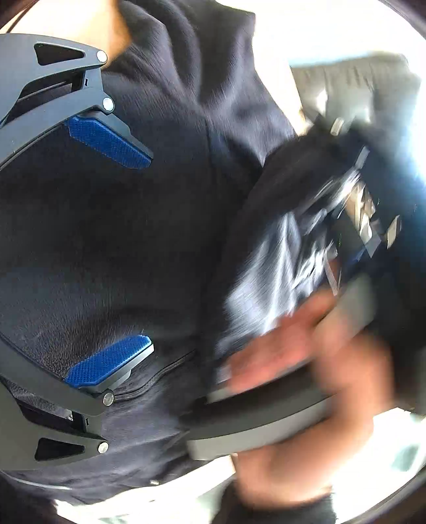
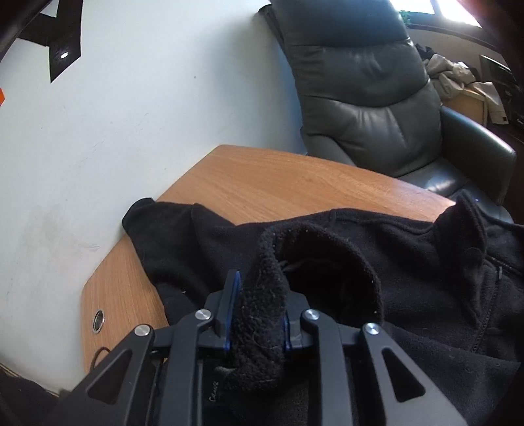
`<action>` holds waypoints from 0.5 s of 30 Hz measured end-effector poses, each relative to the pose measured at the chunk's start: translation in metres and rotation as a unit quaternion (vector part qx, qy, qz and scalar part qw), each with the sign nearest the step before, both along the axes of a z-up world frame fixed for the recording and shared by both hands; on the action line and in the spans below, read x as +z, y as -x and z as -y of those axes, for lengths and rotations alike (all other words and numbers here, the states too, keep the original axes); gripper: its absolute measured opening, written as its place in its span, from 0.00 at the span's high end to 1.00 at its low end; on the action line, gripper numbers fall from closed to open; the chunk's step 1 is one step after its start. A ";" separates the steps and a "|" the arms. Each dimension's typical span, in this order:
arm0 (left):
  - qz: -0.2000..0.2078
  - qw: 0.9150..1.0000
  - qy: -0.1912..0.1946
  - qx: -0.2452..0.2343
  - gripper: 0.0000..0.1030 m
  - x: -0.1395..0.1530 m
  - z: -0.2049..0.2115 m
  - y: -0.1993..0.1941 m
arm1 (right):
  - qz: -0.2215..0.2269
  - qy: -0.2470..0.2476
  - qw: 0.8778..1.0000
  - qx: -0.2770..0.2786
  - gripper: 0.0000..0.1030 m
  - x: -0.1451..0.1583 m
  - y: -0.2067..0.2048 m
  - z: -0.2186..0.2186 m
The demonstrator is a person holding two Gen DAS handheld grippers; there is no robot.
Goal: Fold clothes
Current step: 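Lay the sleeve across the jacket front and open the right gripper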
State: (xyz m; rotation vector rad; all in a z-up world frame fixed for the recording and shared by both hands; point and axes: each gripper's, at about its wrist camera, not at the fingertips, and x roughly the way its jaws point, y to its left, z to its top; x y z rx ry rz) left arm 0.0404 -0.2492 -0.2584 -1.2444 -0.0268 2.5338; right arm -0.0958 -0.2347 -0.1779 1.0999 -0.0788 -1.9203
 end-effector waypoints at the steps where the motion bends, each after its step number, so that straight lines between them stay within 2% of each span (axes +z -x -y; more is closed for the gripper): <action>1: 0.005 1.000 -0.007 0.014 0.00 0.001 0.008 -0.001 | 0.003 -0.002 1.000 0.009 0.72 -0.004 -0.003 0.002; 4: 0.015 0.999 -0.011 0.044 0.00 0.003 0.029 -0.009 | -0.004 -0.007 0.999 0.037 0.49 -0.007 -0.016 0.005; 5: 0.017 0.998 -0.011 0.051 0.00 0.004 0.036 -0.012 | -0.021 -0.011 0.999 0.043 0.33 -0.003 -0.024 0.005; 6: 0.020 0.998 -0.012 0.059 0.00 0.006 0.042 -0.016 | -0.042 -0.012 0.998 0.050 0.23 0.003 -0.031 0.005; 11: 0.016 0.996 -0.013 0.088 0.00 0.019 0.067 -0.028 | -0.116 0.007 0.991 0.064 0.20 0.035 -0.060 -0.012; 13: 0.008 0.996 -0.014 0.087 0.00 0.024 0.071 -0.019 | -0.140 0.011 0.989 0.047 0.19 0.046 -0.066 -0.031; 15: -0.009 0.997 -0.029 0.068 0.00 0.035 0.069 -0.009 | -0.141 -0.009 0.989 0.031 0.17 0.045 -0.067 -0.047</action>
